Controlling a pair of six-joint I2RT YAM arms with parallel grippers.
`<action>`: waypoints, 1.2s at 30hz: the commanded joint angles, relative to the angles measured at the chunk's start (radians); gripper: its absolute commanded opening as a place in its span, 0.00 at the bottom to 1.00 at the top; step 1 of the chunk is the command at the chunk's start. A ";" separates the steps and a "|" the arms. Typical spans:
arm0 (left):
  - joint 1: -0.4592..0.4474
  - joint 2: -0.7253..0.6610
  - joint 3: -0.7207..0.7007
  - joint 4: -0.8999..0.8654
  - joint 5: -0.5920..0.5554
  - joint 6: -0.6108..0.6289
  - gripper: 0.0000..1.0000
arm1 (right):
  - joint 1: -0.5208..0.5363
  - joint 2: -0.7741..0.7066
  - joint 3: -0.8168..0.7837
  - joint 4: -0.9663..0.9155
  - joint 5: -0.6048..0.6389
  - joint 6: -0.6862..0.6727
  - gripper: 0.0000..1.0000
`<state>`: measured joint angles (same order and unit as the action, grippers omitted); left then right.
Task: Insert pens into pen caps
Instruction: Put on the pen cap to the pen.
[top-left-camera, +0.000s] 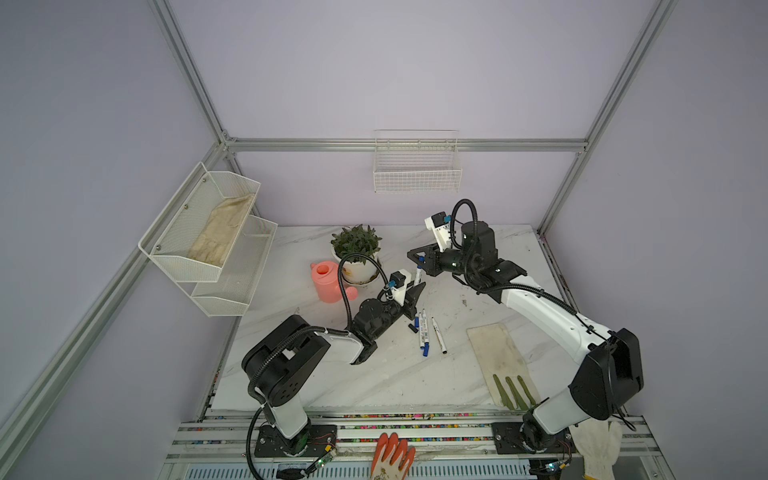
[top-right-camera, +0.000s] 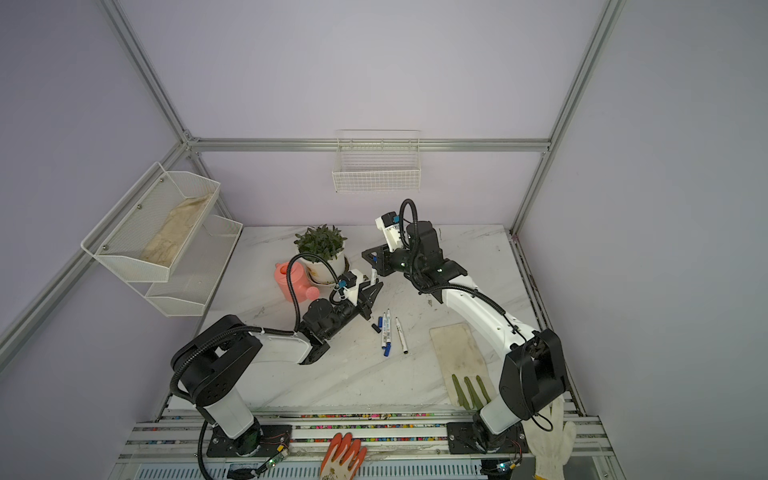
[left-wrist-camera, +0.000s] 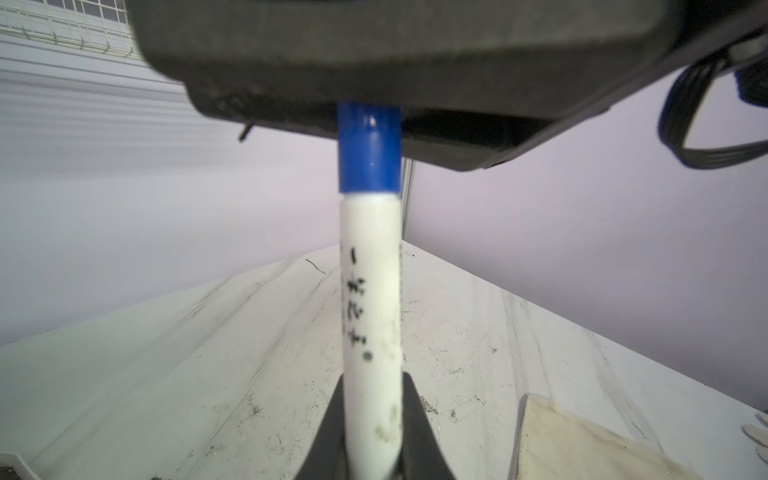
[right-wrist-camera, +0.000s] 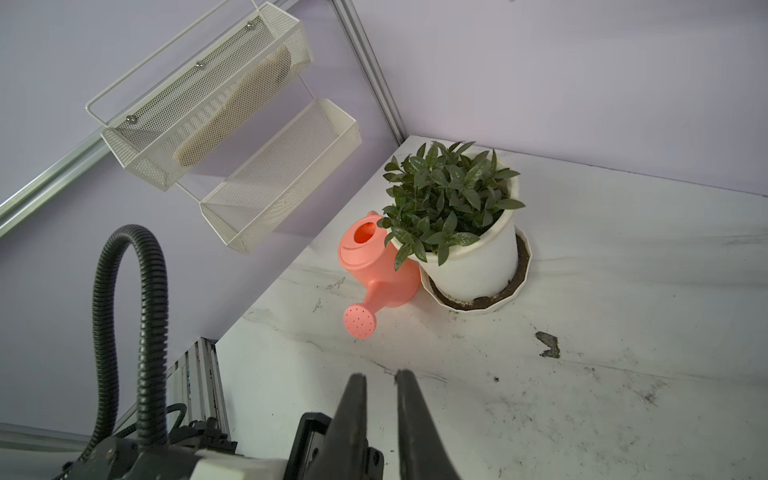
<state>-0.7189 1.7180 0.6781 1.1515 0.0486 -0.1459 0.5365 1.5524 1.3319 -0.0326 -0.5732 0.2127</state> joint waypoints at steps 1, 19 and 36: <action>-0.004 -0.065 0.022 0.027 -0.005 -0.001 0.00 | 0.010 0.015 -0.031 -0.019 -0.044 0.017 0.00; 0.093 -0.167 0.309 -0.111 -0.217 0.088 0.00 | 0.028 0.158 -0.098 -0.261 -0.026 -0.039 0.00; 0.298 -0.063 0.396 0.223 0.145 -0.575 0.00 | 0.010 0.229 -0.056 -0.351 -0.156 -0.047 0.00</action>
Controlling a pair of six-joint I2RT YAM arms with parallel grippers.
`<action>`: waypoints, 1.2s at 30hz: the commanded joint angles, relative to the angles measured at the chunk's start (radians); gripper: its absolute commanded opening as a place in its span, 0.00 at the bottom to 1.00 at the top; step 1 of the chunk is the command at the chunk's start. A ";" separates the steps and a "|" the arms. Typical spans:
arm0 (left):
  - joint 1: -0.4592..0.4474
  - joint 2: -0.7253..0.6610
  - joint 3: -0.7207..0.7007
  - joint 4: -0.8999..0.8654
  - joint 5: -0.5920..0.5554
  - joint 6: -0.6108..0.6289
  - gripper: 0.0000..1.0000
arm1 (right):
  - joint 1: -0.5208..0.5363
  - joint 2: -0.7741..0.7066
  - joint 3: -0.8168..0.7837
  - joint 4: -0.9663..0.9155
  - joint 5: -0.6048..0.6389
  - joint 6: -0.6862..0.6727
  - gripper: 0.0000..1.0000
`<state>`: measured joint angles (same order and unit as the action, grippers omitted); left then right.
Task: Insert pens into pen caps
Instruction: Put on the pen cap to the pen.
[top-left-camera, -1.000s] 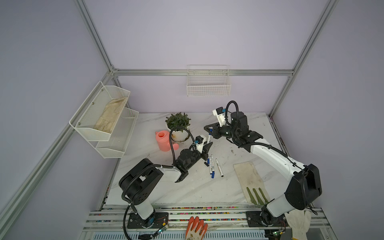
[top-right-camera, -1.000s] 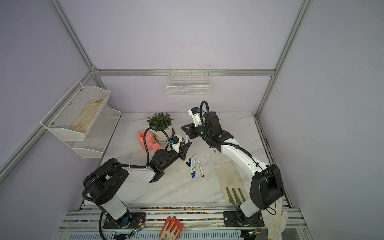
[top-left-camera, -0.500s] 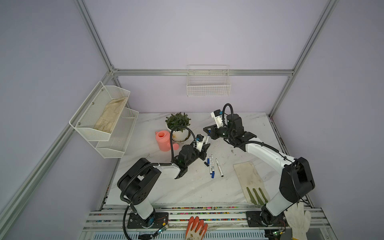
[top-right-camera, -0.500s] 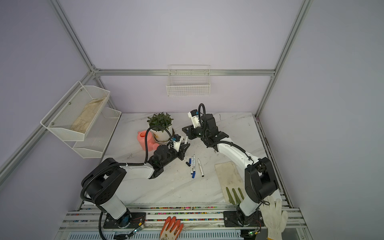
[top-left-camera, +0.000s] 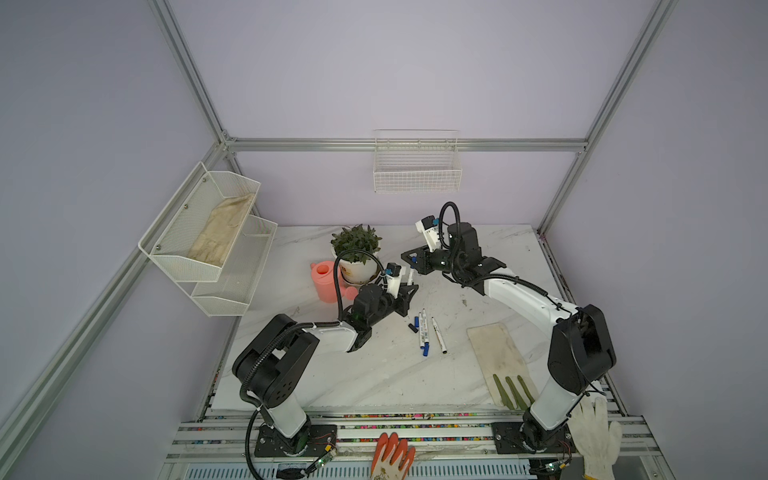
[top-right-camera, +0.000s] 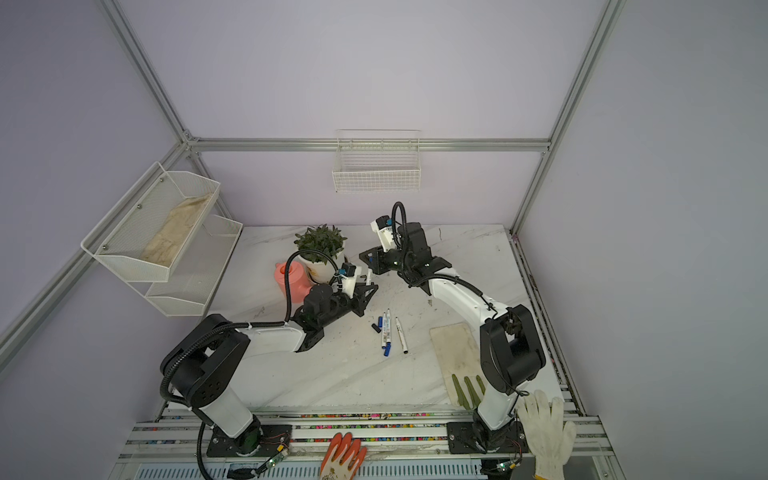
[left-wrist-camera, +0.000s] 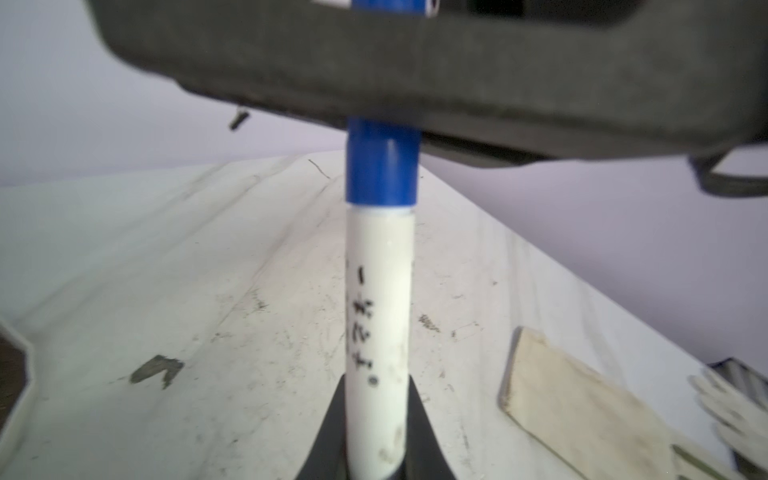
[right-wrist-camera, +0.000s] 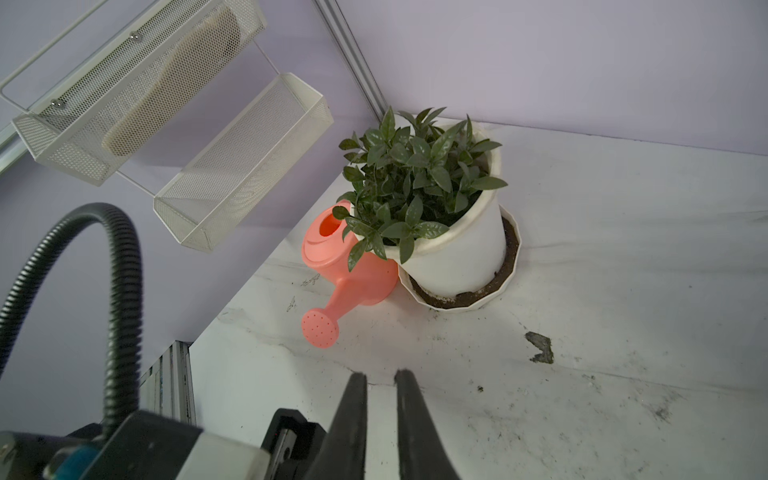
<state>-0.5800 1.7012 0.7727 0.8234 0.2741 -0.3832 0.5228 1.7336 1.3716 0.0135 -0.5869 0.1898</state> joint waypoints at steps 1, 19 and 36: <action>0.173 -0.038 0.320 0.572 -0.044 -0.374 0.00 | 0.010 0.043 -0.100 -0.393 -0.156 -0.021 0.00; 0.023 -0.090 0.398 0.306 -0.372 0.298 0.00 | -0.028 -0.009 -0.169 -0.458 -0.193 -0.045 0.00; 0.006 0.098 0.550 0.462 -0.500 0.270 0.00 | 0.043 0.066 -0.105 -0.568 -0.009 -0.116 0.00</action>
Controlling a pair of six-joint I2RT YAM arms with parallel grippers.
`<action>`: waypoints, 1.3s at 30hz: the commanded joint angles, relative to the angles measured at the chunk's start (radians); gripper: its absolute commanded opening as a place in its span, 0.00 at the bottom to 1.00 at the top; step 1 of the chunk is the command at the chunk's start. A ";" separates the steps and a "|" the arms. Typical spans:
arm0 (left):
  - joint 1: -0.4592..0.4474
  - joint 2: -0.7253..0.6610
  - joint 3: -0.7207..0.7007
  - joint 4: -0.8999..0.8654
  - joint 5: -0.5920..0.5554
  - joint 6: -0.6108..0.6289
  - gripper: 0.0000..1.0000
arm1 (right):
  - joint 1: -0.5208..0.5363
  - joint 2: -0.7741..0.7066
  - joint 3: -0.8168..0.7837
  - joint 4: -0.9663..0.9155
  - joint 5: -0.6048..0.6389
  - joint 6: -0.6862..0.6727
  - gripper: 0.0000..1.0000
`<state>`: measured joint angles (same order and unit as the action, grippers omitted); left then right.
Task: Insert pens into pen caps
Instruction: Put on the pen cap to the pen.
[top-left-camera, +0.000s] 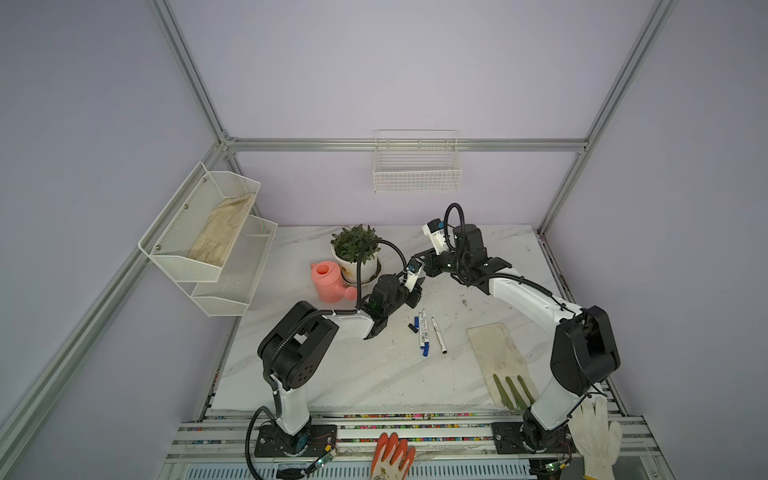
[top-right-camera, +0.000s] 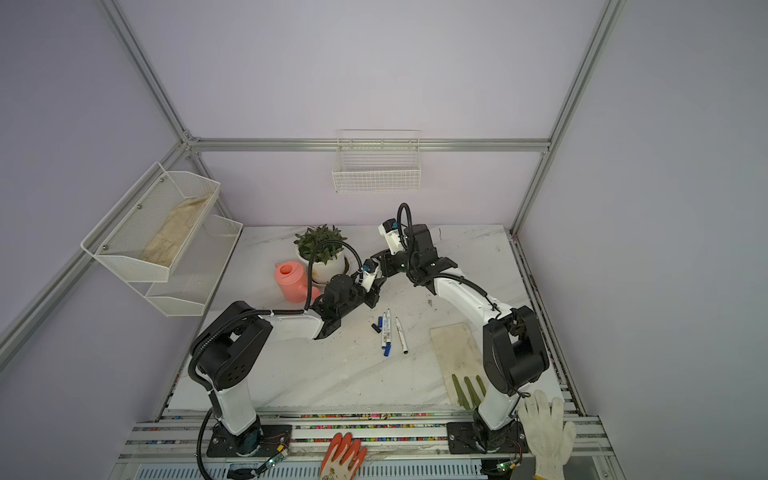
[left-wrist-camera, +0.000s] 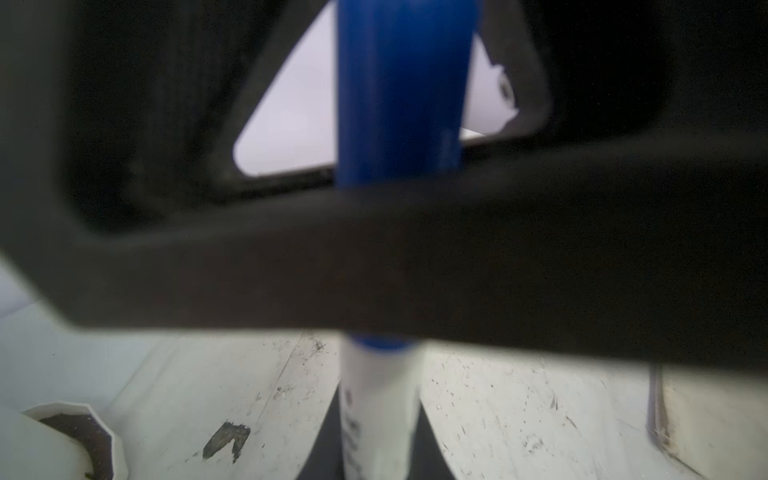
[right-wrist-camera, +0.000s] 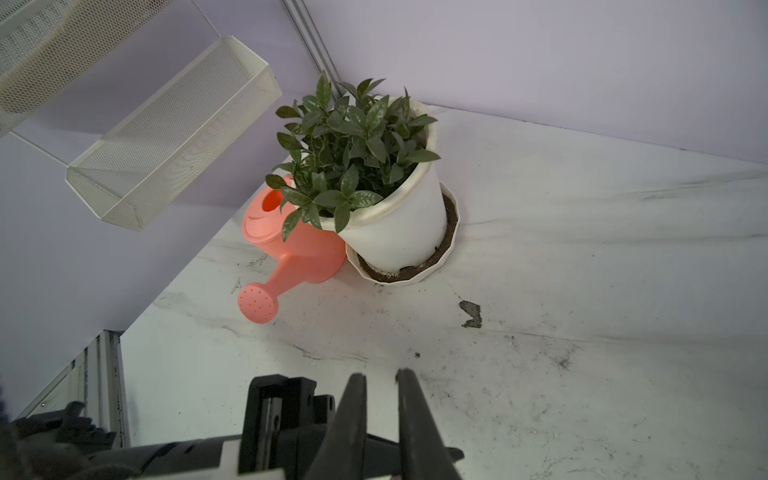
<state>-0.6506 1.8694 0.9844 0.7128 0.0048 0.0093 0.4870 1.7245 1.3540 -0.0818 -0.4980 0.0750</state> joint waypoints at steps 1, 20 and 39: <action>0.086 -0.061 0.351 0.587 -0.232 -0.155 0.00 | 0.080 0.084 -0.079 -0.468 -0.062 0.005 0.00; 0.120 0.268 0.307 0.564 -0.357 -0.209 0.00 | 0.099 0.336 -0.107 -0.386 0.167 0.039 0.00; 0.146 0.320 0.290 0.584 -0.389 -0.278 0.00 | 0.119 0.501 -0.044 -0.540 0.265 -0.039 0.00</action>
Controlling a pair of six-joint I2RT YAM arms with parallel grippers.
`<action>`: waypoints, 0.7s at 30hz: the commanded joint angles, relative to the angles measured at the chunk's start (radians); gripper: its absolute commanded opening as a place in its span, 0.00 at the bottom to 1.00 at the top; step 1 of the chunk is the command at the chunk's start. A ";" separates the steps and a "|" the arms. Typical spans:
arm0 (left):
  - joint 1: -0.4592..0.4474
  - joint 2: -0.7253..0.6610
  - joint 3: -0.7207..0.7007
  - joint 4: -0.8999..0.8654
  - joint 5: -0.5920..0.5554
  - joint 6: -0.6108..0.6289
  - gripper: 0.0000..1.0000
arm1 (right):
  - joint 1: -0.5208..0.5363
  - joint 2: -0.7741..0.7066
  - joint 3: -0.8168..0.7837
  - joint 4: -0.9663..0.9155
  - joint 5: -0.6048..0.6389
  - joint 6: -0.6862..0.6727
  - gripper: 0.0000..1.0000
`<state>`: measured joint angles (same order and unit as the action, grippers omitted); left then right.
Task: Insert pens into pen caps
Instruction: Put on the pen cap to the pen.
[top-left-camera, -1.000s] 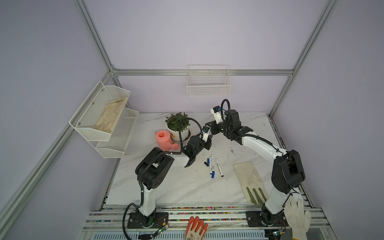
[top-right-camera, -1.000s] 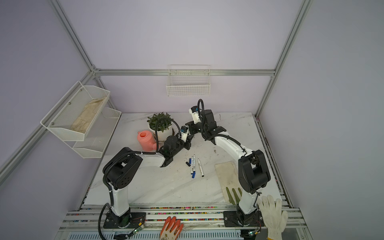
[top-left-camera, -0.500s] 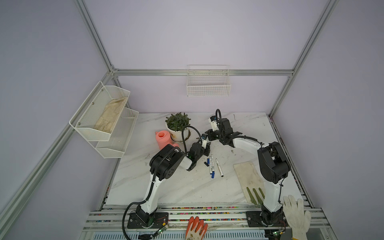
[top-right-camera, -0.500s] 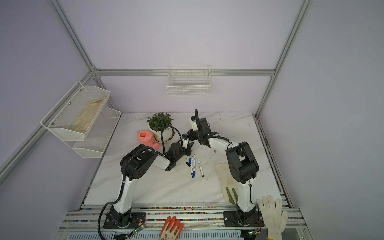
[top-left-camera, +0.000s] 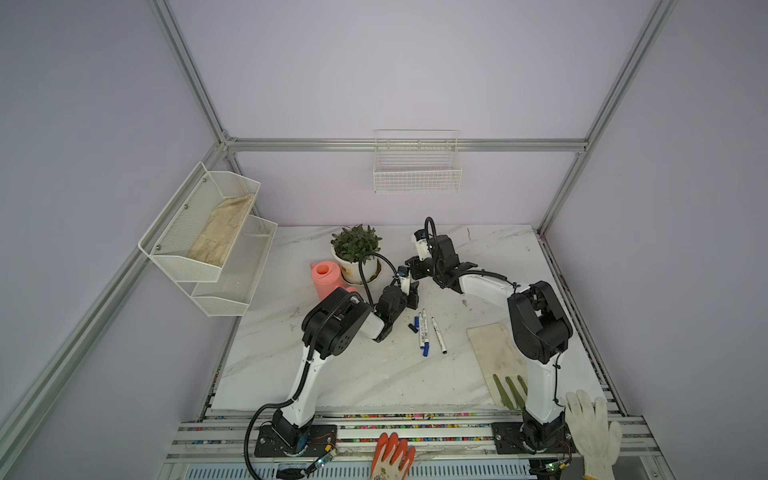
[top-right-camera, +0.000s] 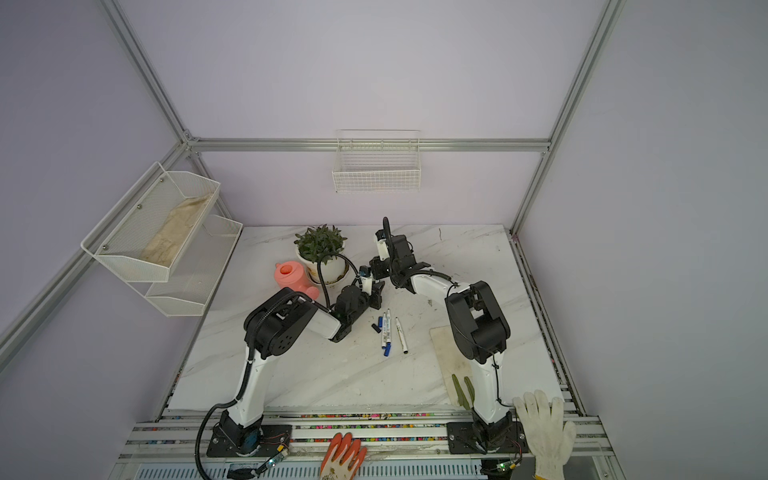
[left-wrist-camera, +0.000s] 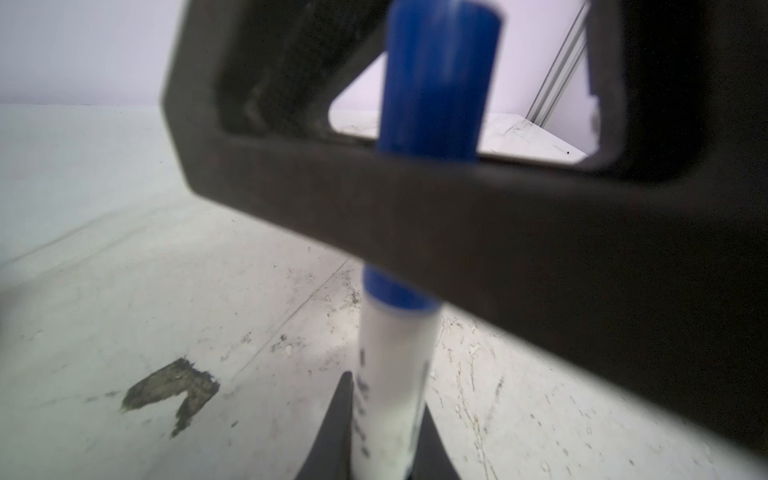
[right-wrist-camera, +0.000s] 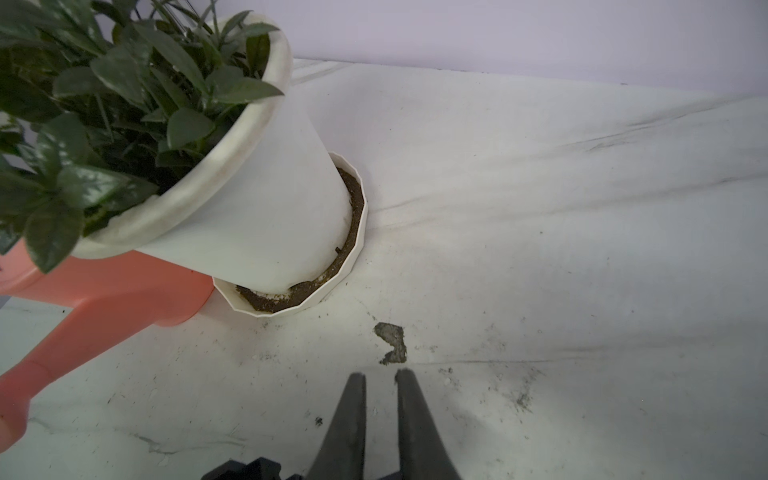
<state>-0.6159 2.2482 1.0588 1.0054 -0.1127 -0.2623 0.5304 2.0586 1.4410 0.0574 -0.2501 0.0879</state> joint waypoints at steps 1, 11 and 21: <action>0.114 -0.058 0.219 0.291 -0.269 -0.009 0.00 | 0.076 0.185 -0.128 -0.686 0.058 -0.051 0.00; 0.132 -0.068 0.200 0.272 -0.269 -0.008 0.00 | 0.125 0.335 -0.167 -0.643 0.138 -0.047 0.00; 0.148 -0.087 0.219 0.237 -0.204 0.035 0.00 | 0.173 0.287 -0.146 -0.670 0.184 -0.056 0.00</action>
<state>-0.5678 2.2482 1.0592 0.9924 -0.0998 -0.3653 0.5991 2.1731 1.4967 0.2001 -0.0589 0.0875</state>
